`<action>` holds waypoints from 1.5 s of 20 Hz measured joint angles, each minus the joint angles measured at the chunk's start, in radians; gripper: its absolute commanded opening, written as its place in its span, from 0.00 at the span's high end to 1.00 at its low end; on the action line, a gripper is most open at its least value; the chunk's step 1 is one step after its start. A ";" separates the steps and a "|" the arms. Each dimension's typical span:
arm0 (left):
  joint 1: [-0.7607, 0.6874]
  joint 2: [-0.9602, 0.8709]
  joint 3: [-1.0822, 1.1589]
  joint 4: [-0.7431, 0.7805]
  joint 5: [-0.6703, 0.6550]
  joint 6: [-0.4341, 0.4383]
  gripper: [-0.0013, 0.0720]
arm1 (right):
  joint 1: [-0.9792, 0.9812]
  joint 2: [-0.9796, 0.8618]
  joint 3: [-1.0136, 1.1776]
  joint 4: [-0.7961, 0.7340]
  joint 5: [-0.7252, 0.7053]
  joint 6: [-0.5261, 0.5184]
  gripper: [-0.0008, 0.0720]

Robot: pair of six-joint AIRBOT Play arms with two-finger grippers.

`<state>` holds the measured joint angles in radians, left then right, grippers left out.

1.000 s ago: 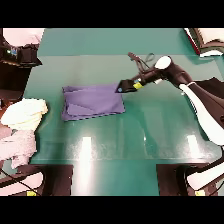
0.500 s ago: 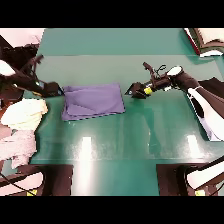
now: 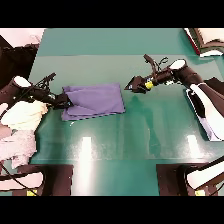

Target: Fold the shirts.

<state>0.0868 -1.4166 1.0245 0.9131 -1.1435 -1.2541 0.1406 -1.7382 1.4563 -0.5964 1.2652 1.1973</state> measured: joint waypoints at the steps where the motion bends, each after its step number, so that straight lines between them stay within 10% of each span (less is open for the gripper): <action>1: 0.000 -0.003 0.000 -0.003 -0.001 0.005 0.95 | 0.000 0.000 0.002 0.000 0.004 0.000 0.10; 7: 0.000 0.029 0.026 0.049 -0.158 0.046 0.94 | -0.001 0.000 0.005 -0.006 0.039 0.000 0.10; 9: 0.000 0.052 0.029 0.098 -0.233 0.051 0.17 | -0.001 0.000 0.006 -0.013 0.043 0.000 0.10; 10: 0.000 0.059 0.029 0.116 -0.268 0.052 0.08 | -0.001 0.000 0.006 -0.024 0.043 0.000 0.10; 15: 0.000 0.075 0.048 0.137 -0.311 0.039 0.08 | -0.001 0.000 0.006 -0.100 0.041 0.028 0.10; 18: 0.000 0.077 0.082 0.060 -0.283 0.031 0.91 | -0.001 -0.003 0.006 -0.116 -0.019 0.035 0.10; 30: 0.000 0.079 0.147 -0.177 -0.104 0.104 0.95 | 0.160 -0.183 0.007 0.129 -0.159 0.000 0.23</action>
<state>0.0868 -1.3373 1.1717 0.7361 -1.2476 -1.1503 0.3004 -1.9209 1.4635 -0.4675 1.1065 1.1973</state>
